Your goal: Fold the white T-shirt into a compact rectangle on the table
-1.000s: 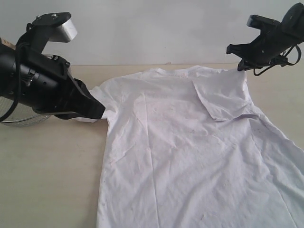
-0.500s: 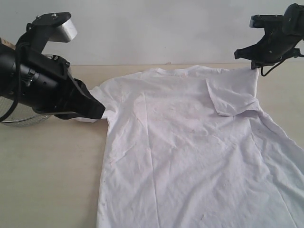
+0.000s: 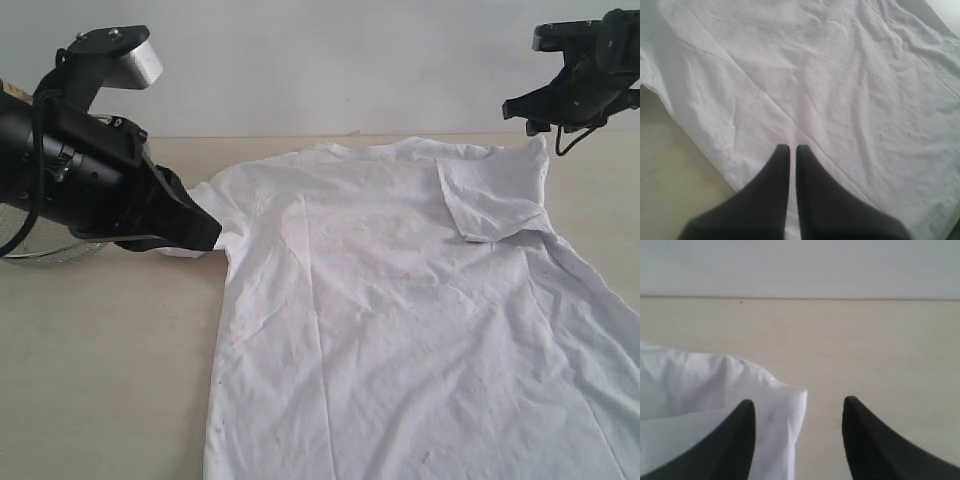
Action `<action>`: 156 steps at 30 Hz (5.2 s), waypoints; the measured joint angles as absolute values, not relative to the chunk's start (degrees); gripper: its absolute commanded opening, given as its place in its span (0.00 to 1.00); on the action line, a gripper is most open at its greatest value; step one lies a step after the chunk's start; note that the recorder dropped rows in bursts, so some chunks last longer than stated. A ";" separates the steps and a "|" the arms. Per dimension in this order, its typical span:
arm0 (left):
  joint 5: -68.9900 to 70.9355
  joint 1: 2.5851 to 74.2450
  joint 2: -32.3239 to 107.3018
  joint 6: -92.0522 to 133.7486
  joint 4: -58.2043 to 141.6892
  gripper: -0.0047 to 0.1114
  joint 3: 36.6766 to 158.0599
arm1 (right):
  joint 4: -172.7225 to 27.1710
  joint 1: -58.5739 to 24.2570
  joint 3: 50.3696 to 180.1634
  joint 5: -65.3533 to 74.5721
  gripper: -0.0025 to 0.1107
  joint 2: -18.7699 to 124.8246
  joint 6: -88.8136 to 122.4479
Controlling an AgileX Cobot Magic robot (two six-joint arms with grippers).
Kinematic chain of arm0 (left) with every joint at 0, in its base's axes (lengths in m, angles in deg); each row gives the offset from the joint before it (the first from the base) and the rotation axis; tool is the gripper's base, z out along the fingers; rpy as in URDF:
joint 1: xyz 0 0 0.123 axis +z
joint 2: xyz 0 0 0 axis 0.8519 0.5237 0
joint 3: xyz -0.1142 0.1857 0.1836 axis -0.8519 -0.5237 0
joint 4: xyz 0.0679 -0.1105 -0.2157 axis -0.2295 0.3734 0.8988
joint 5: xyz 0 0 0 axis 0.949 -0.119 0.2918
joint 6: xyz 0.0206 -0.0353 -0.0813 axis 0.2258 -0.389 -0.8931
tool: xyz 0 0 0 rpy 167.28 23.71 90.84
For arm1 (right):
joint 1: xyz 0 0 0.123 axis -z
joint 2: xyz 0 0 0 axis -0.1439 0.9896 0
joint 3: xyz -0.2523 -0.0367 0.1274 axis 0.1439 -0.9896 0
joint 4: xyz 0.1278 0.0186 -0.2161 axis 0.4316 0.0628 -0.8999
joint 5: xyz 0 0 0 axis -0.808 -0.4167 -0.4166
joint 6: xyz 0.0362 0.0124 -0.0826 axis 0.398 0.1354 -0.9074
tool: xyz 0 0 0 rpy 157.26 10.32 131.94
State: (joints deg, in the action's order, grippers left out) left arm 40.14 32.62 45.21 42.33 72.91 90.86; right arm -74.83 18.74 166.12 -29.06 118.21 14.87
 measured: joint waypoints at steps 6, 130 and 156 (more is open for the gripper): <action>40.14 32.62 45.21 42.33 72.91 0.08 90.86 | -75.13 18.88 166.12 -39.15 0.39 117.23 14.30; 41.11 32.62 45.21 42.33 74.10 0.08 90.86 | -59.28 22.29 168.72 -35.67 0.02 122.87 11.50; 38.45 32.62 45.21 42.33 84.71 0.08 90.86 | -45.25 23.54 118.59 -33.57 0.02 77.60 2.21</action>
